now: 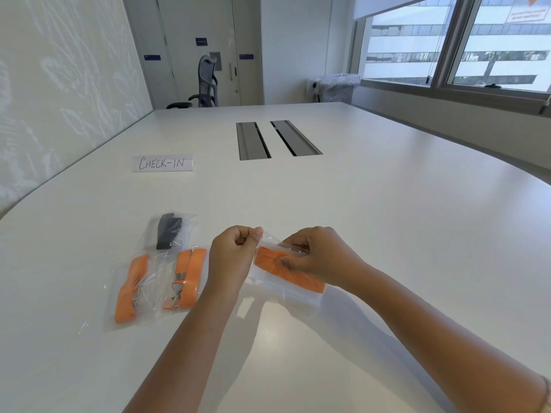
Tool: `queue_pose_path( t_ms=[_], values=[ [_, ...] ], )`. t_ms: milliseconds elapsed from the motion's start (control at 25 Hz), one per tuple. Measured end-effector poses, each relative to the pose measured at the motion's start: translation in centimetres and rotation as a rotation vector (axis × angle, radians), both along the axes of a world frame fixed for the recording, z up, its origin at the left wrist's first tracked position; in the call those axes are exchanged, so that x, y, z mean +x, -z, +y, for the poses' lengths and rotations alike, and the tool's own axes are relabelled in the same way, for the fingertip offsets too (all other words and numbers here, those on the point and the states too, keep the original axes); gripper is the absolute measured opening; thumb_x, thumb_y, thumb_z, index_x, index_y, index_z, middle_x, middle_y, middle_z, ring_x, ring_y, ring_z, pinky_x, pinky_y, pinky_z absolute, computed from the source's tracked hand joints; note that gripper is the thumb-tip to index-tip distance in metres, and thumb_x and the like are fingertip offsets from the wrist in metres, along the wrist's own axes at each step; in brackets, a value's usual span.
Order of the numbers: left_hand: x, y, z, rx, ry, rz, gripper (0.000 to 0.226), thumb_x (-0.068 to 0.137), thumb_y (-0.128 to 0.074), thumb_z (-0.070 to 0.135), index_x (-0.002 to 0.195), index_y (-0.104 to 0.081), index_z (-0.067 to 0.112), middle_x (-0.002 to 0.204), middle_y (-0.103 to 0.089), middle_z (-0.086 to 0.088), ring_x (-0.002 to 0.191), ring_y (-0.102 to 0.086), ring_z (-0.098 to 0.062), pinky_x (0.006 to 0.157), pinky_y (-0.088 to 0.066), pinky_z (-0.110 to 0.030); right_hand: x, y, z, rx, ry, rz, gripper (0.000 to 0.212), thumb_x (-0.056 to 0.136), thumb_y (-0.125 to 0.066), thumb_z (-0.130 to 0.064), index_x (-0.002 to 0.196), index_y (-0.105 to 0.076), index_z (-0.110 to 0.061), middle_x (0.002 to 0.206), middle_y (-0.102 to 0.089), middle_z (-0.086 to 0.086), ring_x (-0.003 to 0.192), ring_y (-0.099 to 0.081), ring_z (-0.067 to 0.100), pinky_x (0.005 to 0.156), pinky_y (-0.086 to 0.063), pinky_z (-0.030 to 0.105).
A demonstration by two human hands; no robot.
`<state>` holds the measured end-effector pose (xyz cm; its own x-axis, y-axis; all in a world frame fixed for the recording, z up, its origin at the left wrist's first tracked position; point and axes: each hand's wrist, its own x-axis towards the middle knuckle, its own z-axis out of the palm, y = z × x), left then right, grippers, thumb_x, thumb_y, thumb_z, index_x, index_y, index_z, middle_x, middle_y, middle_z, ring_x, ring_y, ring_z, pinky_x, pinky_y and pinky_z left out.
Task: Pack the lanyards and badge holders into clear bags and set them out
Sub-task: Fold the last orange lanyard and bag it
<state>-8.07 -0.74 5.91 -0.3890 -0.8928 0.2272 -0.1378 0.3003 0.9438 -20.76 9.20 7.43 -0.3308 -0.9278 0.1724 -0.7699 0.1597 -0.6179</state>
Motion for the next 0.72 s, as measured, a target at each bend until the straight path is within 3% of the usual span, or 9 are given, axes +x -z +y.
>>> queue_pose_path(
  t_ms=[160, 280, 360, 480, 720],
  values=[
    [0.13, -0.17, 0.06, 0.003, 0.124, -0.069, 0.021, 0.083, -0.064, 0.031, 0.070, -0.066, 0.014, 0.072, -0.065, 0.001, 0.070, -0.057, -0.008, 0.063, -0.041, -0.012, 0.30, -0.02, -0.17, 0.028, 0.008, 0.232, 0.022, 0.080, -0.063, -0.033, 0.096, -0.070, -0.018, 0.078, -0.059, -0.005, 0.073, -0.055, 0.016, 0.064, -0.045, 0.030],
    [0.21, -0.33, 0.28, 0.039, 0.131, -0.022, 0.019, 0.082, -0.066, 0.027, 0.067, -0.066, 0.015, 0.072, -0.067, 0.000, 0.070, -0.059, -0.008, 0.066, -0.043, -0.015, 0.58, -0.08, -0.05, -0.020, -0.020, 0.369, 0.022, 0.086, -0.057, -0.036, 0.100, -0.069, -0.022, 0.080, -0.056, -0.002, 0.069, -0.052, 0.016, 0.060, -0.042, 0.029],
    [0.24, -0.52, 0.43, 0.138, 0.143, 0.046, 0.018, 0.083, -0.066, 0.024, 0.068, -0.067, 0.013, 0.063, -0.067, 0.008, 0.064, -0.059, 0.001, 0.062, -0.043, -0.009, 0.54, -0.07, 0.08, -0.066, -0.048, 0.427, 0.022, 0.088, -0.056, -0.033, 0.103, -0.068, -0.023, 0.080, -0.056, 0.000, 0.070, -0.053, 0.016, 0.060, -0.045, 0.032],
    [0.26, -0.51, 0.49, 0.235, 0.145, 0.099, 0.020, 0.083, -0.065, 0.019, 0.064, -0.064, 0.015, 0.043, -0.057, 0.020, 0.047, -0.052, 0.011, 0.045, -0.035, 0.000, 0.32, 0.23, 0.04, -0.112, -0.048, 0.513, 0.021, 0.090, -0.054, -0.031, 0.105, -0.068, -0.024, 0.079, -0.055, -0.002, 0.072, -0.051, 0.014, 0.059, -0.045, 0.031],
    [0.42, -0.27, -0.29, 0.200, 0.130, 0.126, 0.020, 0.082, -0.066, 0.018, 0.062, -0.065, 0.016, 0.049, -0.060, 0.020, 0.052, -0.052, 0.014, 0.047, -0.033, 0.002, 0.04, 0.23, 0.04, -0.177, -0.056, 0.484, 0.022, 0.089, -0.057, -0.033, 0.106, -0.069, -0.025, 0.072, -0.050, -0.003, 0.068, -0.043, 0.012, 0.055, -0.038, 0.027]
  ],
)
